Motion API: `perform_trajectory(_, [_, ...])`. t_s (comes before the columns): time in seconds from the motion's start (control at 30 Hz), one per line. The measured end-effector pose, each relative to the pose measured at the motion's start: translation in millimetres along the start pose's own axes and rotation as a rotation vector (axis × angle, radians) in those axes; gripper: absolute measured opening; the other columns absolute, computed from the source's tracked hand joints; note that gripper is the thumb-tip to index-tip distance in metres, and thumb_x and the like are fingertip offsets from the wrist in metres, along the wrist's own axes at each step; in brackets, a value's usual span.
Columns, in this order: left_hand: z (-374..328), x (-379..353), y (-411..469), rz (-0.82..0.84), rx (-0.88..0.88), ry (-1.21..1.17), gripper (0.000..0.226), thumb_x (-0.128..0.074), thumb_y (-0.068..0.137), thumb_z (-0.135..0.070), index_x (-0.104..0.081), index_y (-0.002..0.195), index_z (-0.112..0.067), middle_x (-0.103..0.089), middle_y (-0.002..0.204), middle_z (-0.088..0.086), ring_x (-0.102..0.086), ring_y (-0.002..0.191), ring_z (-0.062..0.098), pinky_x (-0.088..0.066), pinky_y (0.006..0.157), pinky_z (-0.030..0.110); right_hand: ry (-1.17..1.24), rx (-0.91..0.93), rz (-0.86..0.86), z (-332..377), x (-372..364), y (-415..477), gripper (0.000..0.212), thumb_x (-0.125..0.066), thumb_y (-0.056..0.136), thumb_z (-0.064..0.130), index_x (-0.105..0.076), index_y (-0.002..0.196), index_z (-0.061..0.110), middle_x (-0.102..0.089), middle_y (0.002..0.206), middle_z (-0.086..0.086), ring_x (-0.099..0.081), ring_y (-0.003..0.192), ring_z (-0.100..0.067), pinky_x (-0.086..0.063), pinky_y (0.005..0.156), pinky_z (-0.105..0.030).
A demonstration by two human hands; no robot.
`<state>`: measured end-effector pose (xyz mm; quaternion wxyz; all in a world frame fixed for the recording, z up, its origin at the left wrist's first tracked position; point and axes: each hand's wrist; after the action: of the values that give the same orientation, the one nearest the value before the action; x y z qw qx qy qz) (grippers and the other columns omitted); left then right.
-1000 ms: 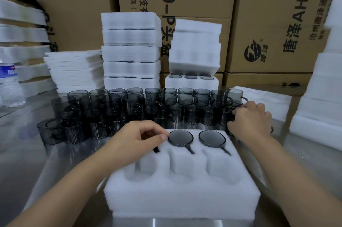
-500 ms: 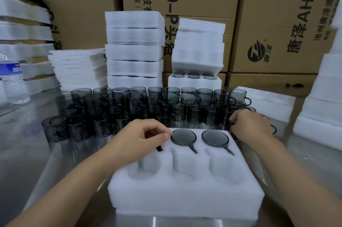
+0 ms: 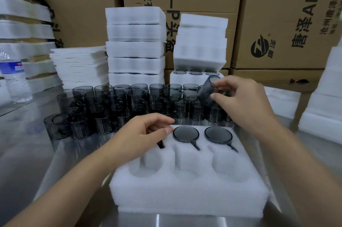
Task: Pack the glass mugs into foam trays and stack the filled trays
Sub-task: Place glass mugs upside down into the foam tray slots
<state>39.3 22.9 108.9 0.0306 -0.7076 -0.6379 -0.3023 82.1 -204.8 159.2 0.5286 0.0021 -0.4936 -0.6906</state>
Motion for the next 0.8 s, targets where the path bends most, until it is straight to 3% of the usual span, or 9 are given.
perform_trajectory(0.07, [0.9,-0.8,1.2,-0.015,0.002,-0.041,0.027,-0.062,0.089,-0.013,-0.063,0.109,-0.032,-0.073,0.096,-0.005,-0.065,0.089,0.014,-0.050,0.076,0.015,0.088,0.112,0.025,12.8,0.7,-5.9,0.020,-0.072,0.080,0.016,-0.069,0.091,0.032,-0.055,0.058,0.034,-0.048,0.062,0.020,-0.033,0.057,0.002])
perform_trajectory(0.13, [1.9,-1.7,2.2,-0.031,-0.002,-0.070,0.034,-0.061,0.089,-0.010,-0.056,0.114,-0.033,-0.073,0.094,-0.005,-0.064,0.092,0.021,-0.051,0.084,0.024,0.116,0.233,0.038,22.0,-2.1,-11.6,0.020,-0.072,0.079,0.012,-0.071,0.093,0.026,-0.053,0.061,0.039,-0.048,0.067,0.019,-0.033,0.063,-0.002])
perform_trajectory(0.2, [2.5,-2.5,3.1,-0.041,-0.005,-0.089,0.038,-0.061,0.089,-0.012,-0.051,0.115,-0.038,-0.073,0.093,-0.006,-0.063,0.091,0.023,-0.050,0.086,0.032,0.080,0.339,0.047,28.9,-7.5,-16.8,0.019,-0.072,0.079,0.014,-0.072,0.097,0.022,-0.056,0.069,0.029,-0.047,0.072,0.012,-0.031,0.073,-0.011])
perform_trajectory(0.27, [3.7,-2.5,4.2,-0.047,-0.011,-0.123,0.036,-0.063,0.089,-0.024,-0.048,0.117,-0.040,-0.073,0.092,-0.007,-0.066,0.082,0.013,-0.053,0.078,0.025,0.022,0.452,0.063,33.4,-13.7,-22.5,0.019,-0.068,0.078,0.017,-0.071,0.097,0.018,-0.060,0.080,0.018,-0.047,0.075,0.002,-0.034,0.077,-0.027])
perform_trajectory(0.37, [6.0,-0.3,7.2,-0.123,-0.013,-0.197,0.033,-0.056,0.076,-0.044,-0.054,0.110,-0.041,-0.072,0.078,-0.008,-0.064,0.071,0.004,-0.048,0.066,0.016,-0.067,0.608,0.093,37.0,-25.8,-31.8,0.017,-0.067,0.076,0.012,-0.073,0.092,0.013,-0.067,0.081,0.002,-0.058,0.075,-0.023,-0.040,0.071,-0.037])
perform_trajectory(0.47, [10.0,1.4,10.1,-0.170,-0.005,-0.263,0.025,-0.054,0.070,-0.052,-0.069,0.088,-0.044,-0.066,0.064,-0.004,-0.062,0.065,0.008,-0.049,0.065,0.019,-0.149,0.710,0.138,36.5,-36.8,-37.3,0.018,-0.073,0.074,0.005,-0.074,0.090,0.013,-0.066,0.077,-0.001,-0.056,0.068,-0.024,-0.038,0.065,-0.032])
perform_trajectory(0.53, [11.2,1.2,11.1,-0.168,-0.010,-0.258,0.019,-0.054,0.077,-0.044,-0.071,0.085,-0.045,-0.065,0.063,-0.003,-0.062,0.063,0.007,-0.049,0.062,0.016,-0.159,0.729,0.147,35.4,-38.6,-37.6,0.019,-0.075,0.073,0.004,-0.075,0.091,0.013,-0.066,0.077,-0.001,-0.056,0.068,-0.023,-0.040,0.063,-0.031])
perform_trajectory(0.6, [11.6,1.2,11.9,-0.181,0.003,-0.275,0.016,-0.060,0.086,-0.034,-0.068,0.100,-0.036,-0.066,0.068,-0.002,-0.062,0.064,0.008,-0.049,0.062,0.016,-0.115,0.708,0.160,35.8,-37.3,-37.4,0.020,-0.074,0.074,0.006,-0.074,0.093,0.013,-0.064,0.086,-0.002,-0.058,0.073,-0.023,-0.046,0.064,-0.037])
perform_trajectory(0.8, [9.9,0.5,11.2,-0.216,0.009,-0.273,0.025,-0.057,0.090,-0.018,-0.060,0.115,-0.024,-0.069,0.085,-0.006,-0.062,0.071,0.004,-0.051,0.067,0.017,0.050,0.556,0.188,39.9,-34.3,-37.8,0.045,-0.062,0.069,0.014,-0.060,0.114,0.011,-0.054,0.113,-0.002,-0.052,0.104,-0.020,-0.044,0.089,-0.039])
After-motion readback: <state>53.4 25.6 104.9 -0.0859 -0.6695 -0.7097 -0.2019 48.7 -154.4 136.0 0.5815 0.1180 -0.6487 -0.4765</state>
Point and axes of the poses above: each hand's wrist, its own y-axis towards the middle knuckle, its own x-axis out of the back of the hand, z = x × y
